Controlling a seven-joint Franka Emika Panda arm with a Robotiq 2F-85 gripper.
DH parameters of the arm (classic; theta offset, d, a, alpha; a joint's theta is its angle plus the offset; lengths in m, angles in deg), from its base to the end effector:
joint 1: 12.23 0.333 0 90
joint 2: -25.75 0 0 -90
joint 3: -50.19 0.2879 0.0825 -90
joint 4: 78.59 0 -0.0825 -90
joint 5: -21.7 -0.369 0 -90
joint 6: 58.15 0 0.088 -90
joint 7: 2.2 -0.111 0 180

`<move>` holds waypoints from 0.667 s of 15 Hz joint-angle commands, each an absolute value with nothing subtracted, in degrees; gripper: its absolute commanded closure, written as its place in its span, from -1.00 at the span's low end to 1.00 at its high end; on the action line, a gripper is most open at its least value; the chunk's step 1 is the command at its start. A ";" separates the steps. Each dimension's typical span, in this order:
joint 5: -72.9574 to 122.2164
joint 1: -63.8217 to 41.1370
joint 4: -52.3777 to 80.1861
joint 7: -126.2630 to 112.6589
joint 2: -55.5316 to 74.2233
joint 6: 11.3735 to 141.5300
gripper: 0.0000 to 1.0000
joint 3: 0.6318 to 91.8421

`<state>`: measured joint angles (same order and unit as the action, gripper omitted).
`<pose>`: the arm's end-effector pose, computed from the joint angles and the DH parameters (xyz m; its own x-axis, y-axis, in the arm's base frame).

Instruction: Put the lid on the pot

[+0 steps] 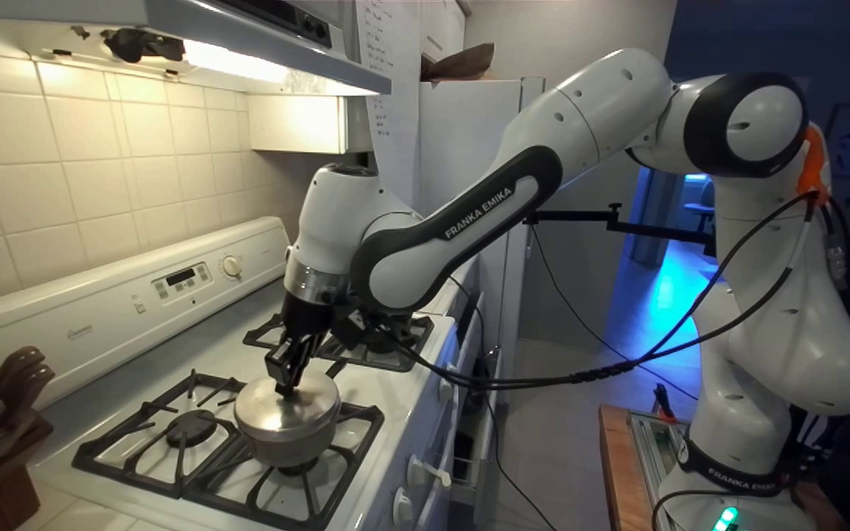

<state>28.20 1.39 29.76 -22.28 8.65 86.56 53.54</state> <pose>0.6045 0.1832 0.3616 0.9427 0.0133 0.3335 0.0289 -0.9987 -0.0419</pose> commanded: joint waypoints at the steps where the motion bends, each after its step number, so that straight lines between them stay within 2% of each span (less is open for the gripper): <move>1: 25.79 0.22 28.15 -20.86 6.74 88.38 0.87 54.34; 10: 23.89 -0.42 28.44 -21.03 6.13 90.96 0.87 54.18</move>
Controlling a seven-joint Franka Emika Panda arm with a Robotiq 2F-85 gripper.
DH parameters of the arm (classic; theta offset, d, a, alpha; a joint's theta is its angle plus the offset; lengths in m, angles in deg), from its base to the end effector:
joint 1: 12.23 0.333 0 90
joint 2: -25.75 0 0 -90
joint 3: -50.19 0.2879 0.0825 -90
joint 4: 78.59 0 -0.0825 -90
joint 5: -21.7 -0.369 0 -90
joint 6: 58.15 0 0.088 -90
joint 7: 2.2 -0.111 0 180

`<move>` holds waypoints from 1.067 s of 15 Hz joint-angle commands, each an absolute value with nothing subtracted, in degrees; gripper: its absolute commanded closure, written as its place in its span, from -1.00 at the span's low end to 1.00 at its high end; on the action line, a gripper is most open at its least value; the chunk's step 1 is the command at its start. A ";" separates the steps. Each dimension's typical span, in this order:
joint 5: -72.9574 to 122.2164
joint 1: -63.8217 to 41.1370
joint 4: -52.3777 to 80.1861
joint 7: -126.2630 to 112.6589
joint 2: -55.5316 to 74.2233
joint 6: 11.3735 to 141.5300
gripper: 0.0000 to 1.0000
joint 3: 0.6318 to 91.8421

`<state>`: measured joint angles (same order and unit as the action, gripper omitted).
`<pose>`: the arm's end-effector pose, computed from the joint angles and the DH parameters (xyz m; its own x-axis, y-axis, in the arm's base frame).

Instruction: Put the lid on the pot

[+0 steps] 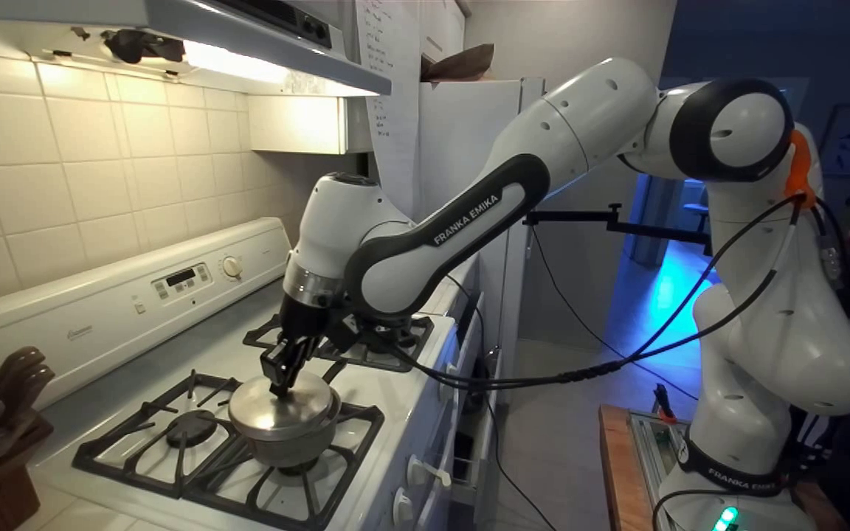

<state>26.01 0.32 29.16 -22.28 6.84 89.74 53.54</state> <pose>0.6147 0.1738 0.3532 0.9345 -0.0376 0.3540 -0.0077 -0.9963 -0.0853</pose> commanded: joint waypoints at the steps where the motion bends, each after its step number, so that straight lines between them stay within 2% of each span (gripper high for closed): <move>1: 23.80 -0.41 28.56 -21.13 6.21 90.95 0.87 54.13; 16: 23.82 -0.76 29.95 -21.18 6.82 89.97 0.87 53.84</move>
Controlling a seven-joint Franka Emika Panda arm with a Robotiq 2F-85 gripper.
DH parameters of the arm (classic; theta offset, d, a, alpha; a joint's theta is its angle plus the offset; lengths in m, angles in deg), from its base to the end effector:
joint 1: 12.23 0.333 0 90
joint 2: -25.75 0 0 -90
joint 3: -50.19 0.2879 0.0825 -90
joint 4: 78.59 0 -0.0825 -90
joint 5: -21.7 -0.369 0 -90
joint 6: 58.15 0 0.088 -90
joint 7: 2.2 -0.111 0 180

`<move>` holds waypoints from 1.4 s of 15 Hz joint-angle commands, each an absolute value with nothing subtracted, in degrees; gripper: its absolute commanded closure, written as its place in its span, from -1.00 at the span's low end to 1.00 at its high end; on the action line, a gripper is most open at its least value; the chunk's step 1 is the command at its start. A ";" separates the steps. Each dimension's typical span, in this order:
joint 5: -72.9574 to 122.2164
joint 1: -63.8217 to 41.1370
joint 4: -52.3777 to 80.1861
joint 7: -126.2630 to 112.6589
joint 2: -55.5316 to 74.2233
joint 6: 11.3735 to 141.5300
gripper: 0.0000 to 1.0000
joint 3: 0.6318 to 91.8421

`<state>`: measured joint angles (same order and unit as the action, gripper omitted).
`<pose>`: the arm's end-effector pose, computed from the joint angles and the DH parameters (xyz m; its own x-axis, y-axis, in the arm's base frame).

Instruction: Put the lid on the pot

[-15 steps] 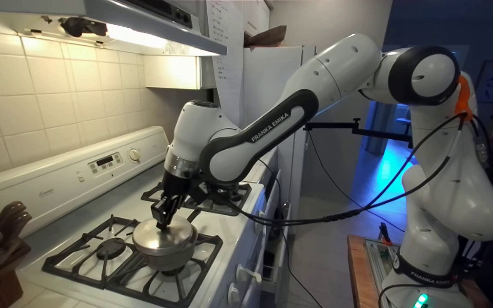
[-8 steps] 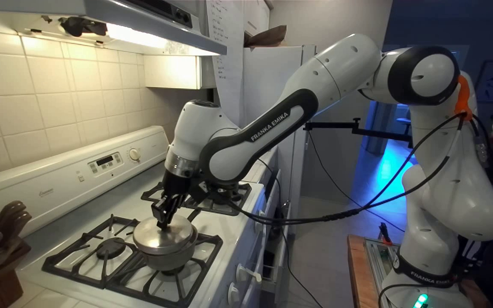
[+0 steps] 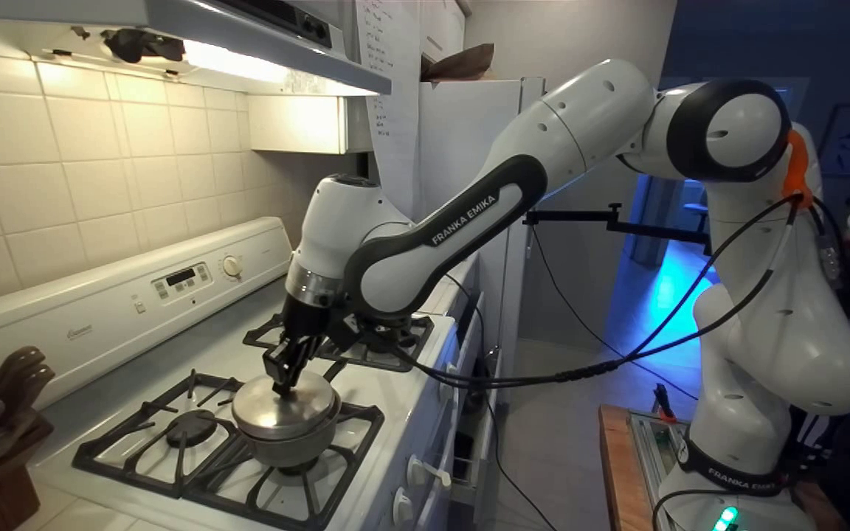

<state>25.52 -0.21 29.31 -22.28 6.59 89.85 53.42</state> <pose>0.6163 0.1667 0.3494 0.9361 -0.0545 0.3475 -0.0245 -0.9956 -0.0901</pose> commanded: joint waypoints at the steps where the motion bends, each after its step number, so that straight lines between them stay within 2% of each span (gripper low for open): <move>1: 23.83 -0.77 30.02 -21.20 6.83 89.97 0.87 53.83; 14: 23.09 -1.57 30.83 -21.05 6.73 89.73 0.87 53.92; 15: 22.86 -1.56 30.81 -21.28 6.67 89.95 -0.01 53.92; 16: 22.65 -1.62 30.74 -21.07 6.66 89.73 -0.03 53.98; 17: 22.56 -1.55 30.69 -21.21 6.64 89.71 -0.13 53.92; 21: 22.52 -1.20 30.61 -22.39 6.78 89.72 -0.69 53.56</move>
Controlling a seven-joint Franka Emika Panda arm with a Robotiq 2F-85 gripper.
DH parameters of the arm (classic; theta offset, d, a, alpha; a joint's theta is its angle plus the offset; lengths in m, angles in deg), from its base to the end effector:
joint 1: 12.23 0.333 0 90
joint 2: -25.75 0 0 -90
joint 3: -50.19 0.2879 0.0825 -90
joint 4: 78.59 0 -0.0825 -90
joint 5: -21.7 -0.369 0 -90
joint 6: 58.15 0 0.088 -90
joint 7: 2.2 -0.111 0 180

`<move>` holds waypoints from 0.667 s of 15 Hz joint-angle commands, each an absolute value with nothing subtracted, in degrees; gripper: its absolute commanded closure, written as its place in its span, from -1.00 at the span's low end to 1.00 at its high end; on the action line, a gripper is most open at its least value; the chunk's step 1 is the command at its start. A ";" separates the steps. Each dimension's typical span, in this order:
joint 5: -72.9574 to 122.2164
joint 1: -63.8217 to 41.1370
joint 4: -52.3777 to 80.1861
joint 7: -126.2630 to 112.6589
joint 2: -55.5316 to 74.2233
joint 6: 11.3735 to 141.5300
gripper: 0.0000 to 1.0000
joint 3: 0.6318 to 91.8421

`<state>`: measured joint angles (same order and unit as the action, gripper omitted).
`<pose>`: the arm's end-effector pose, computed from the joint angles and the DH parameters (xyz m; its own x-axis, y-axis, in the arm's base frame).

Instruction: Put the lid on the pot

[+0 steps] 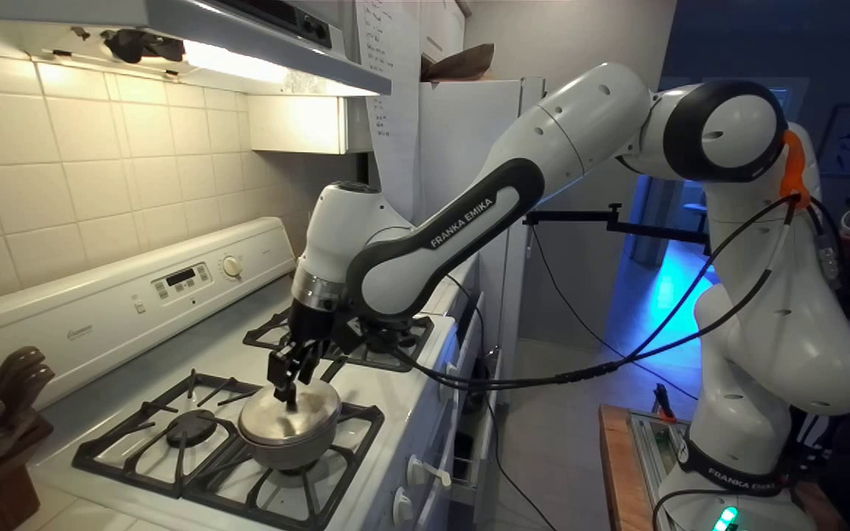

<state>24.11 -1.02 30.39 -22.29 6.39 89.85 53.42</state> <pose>0.6144 0.1567 0.3385 0.9430 -0.0862 0.3213 -0.0559 -0.9932 -0.1023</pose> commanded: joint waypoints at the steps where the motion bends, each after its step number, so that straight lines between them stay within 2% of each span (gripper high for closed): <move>1: 22.42 -1.11 30.58 -22.90 6.89 89.51 -0.85 53.51; 3: 21.58 -1.19 30.60 -22.99 7.31 88.82 -1.00 53.84; 10: 19.90 0.04 30.65 -28.75 10.27 84.05 -1.00 53.69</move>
<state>21.45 -0.52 30.34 -25.51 8.08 87.51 53.54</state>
